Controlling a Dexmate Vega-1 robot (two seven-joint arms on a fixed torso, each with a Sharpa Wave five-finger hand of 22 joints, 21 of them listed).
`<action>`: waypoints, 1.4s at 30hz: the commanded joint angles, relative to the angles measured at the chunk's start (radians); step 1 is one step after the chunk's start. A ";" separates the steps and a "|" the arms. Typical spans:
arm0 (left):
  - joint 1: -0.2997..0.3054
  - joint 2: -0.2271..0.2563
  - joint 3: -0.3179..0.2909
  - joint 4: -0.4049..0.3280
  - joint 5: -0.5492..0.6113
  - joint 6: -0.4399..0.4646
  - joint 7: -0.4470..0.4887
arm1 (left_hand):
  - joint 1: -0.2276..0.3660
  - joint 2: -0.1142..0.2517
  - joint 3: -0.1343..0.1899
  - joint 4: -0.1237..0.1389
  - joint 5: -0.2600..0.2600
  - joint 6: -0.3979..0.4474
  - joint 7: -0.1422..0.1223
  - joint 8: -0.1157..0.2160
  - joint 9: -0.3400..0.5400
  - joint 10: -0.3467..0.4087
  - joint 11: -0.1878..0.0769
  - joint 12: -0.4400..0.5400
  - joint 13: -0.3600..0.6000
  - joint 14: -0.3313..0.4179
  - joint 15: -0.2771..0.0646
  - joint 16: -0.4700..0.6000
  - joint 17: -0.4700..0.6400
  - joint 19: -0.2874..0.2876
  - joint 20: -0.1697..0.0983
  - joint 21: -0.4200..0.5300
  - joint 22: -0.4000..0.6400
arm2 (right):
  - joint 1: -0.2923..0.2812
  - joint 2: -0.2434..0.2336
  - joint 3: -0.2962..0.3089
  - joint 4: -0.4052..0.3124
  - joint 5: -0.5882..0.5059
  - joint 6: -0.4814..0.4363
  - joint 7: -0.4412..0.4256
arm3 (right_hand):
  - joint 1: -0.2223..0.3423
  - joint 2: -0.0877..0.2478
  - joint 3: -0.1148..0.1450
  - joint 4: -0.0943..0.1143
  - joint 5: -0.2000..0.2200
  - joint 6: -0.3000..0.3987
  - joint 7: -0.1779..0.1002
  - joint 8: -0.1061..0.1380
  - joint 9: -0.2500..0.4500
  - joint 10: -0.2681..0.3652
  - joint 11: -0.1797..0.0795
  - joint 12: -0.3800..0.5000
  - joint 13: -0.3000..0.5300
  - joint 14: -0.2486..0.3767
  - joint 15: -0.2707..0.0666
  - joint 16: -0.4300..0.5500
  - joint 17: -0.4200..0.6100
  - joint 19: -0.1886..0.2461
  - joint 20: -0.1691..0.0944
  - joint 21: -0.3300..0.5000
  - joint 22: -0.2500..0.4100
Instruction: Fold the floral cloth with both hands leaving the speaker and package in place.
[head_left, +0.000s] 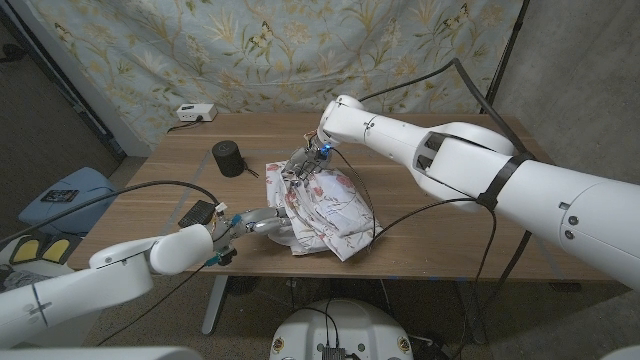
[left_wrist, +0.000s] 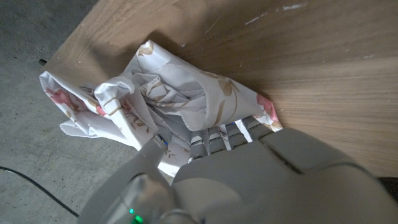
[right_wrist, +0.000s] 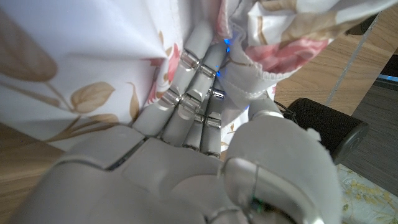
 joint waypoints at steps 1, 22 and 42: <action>0.044 -0.016 -0.068 -0.033 -0.078 -0.067 0.036 | 0.013 0.001 0.003 -0.008 0.001 0.013 -0.002 0.005 0.001 0.011 -0.001 0.005 0.003 0.009 -0.001 0.007 0.003 0.007 -0.005 0.002 0.002 | 0.012 0.069 0.027 0.196 -0.052 0.106 0.007 | -0.012 -0.002 0.006 -0.003 0.006 -0.018 -0.001 -0.019 -0.004 -0.017 0.005 -0.027 -0.011 -0.022 0.014 -0.004 -0.010 -0.010 0.005 -0.008 0.001; 0.331 0.001 -0.363 -0.123 -0.135 -0.081 0.055 | 0.032 0.005 0.003 -0.022 0.000 0.039 -0.002 0.009 0.000 0.039 -0.001 0.012 0.003 0.023 0.000 0.009 0.004 0.023 -0.005 0.005 0.002 | -0.041 -0.116 0.041 -0.144 -0.062 -0.089 0.002 | -0.036 -0.021 0.004 -0.012 0.006 -0.064 0.021 -0.064 -0.005 -0.068 0.039 -0.111 -0.055 -0.120 0.079 -0.002 -0.050 -0.057 0.040 -0.041 0.000; 0.405 -0.221 -0.549 -0.196 -0.024 -0.088 -0.154 | 0.051 0.007 -0.002 -0.033 -0.001 0.069 -0.006 0.011 0.001 0.063 -0.006 0.016 0.003 0.047 -0.014 0.014 0.005 0.056 -0.009 0.011 0.002 | -0.037 -0.148 0.037 -0.162 -0.034 -0.110 -0.014 | -0.041 -0.022 0.006 -0.015 0.007 -0.070 0.025 -0.078 -0.005 -0.069 0.048 -0.136 -0.069 -0.143 0.090 0.005 -0.063 -0.066 0.046 -0.051 0.000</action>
